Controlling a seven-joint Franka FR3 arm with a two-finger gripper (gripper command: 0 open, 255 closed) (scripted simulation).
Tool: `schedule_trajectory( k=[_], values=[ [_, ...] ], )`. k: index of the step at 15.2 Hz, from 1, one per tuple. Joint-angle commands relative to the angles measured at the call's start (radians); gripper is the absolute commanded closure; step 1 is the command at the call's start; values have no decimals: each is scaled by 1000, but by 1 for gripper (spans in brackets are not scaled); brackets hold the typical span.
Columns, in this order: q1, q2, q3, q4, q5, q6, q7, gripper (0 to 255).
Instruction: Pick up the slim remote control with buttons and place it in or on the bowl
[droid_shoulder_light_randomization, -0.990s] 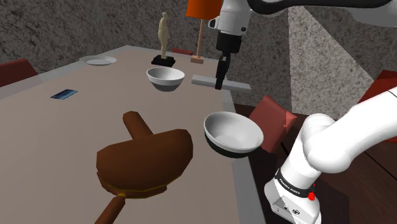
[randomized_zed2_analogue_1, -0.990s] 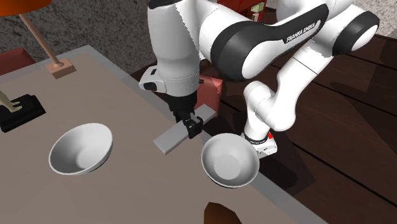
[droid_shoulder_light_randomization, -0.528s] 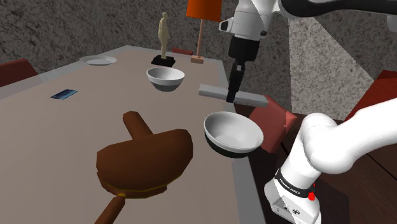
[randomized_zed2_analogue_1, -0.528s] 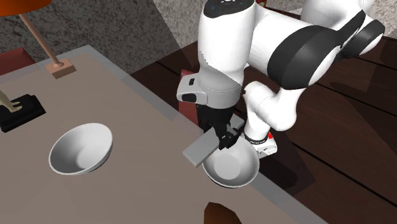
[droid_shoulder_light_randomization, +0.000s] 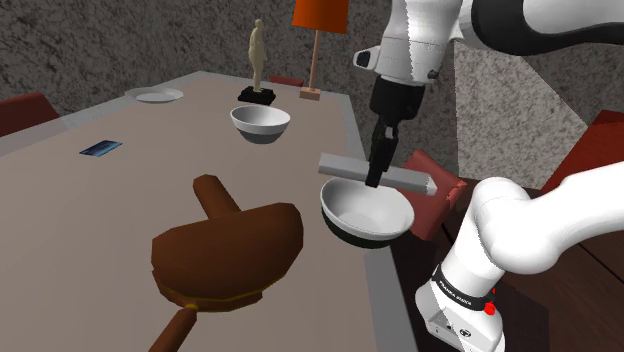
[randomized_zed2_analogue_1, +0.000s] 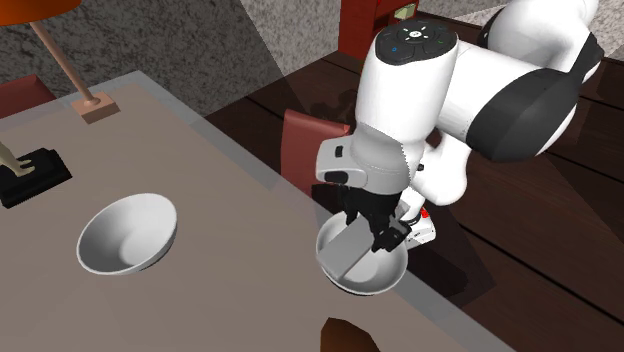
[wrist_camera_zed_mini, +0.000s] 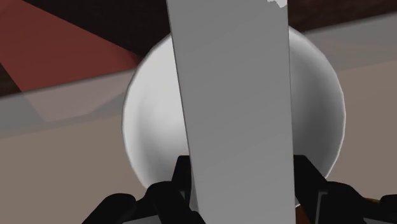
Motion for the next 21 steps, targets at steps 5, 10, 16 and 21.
schedule_trajectory(
  k=[5, 10, 16, 21],
  values=[
    [8, -15, 16, -89, 16, 75, -2, 255],
    [12, -19, 24, -137, 24, 119, -4, 255],
    [12, -19, 24, -137, 24, 119, -4, 255],
    [12, -19, 25, -137, 24, 119, -4, 0]
  ],
)
